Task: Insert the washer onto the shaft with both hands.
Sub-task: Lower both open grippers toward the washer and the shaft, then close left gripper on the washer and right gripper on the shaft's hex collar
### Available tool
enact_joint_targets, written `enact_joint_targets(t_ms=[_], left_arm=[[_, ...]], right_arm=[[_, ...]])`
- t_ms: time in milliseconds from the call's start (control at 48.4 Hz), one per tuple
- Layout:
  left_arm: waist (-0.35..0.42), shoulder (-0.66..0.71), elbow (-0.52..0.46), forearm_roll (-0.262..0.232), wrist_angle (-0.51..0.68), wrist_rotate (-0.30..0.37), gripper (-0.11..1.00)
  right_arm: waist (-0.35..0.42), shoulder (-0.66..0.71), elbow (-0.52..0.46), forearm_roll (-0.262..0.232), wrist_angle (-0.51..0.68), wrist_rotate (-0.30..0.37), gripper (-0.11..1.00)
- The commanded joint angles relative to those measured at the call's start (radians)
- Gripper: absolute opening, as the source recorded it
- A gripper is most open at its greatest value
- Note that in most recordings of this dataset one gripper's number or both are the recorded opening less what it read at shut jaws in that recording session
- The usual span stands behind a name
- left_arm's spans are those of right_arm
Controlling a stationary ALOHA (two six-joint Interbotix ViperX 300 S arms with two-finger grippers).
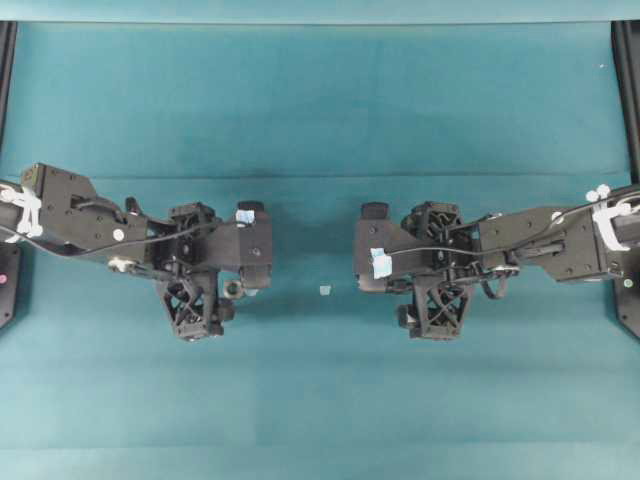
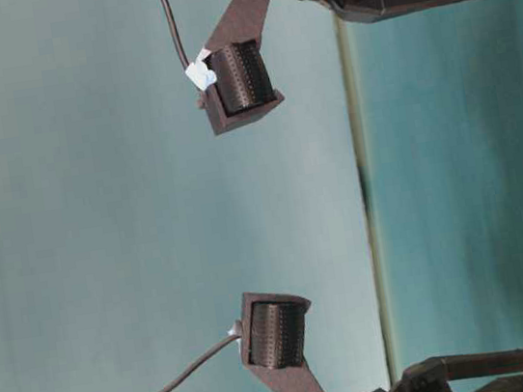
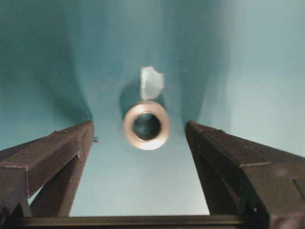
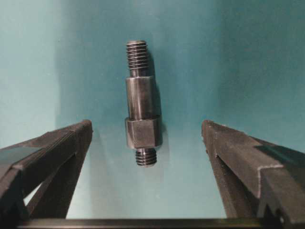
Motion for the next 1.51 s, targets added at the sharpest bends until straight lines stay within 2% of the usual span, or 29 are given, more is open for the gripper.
enact_joint_targets(t_ms=[0,1489], left_arm=[[0.000,-0.009,-0.006,0.003,-0.017,0.002,0.91],[-0.008,0.000,0.008,0.003,-0.046,-0.003,0.90]], right_arm=[[0.002,-0.006,-0.009,-0.002,-0.009,-0.005,0.86],[0.000,0.020,-0.009,-0.002,-0.009,-0.003,0.86]])
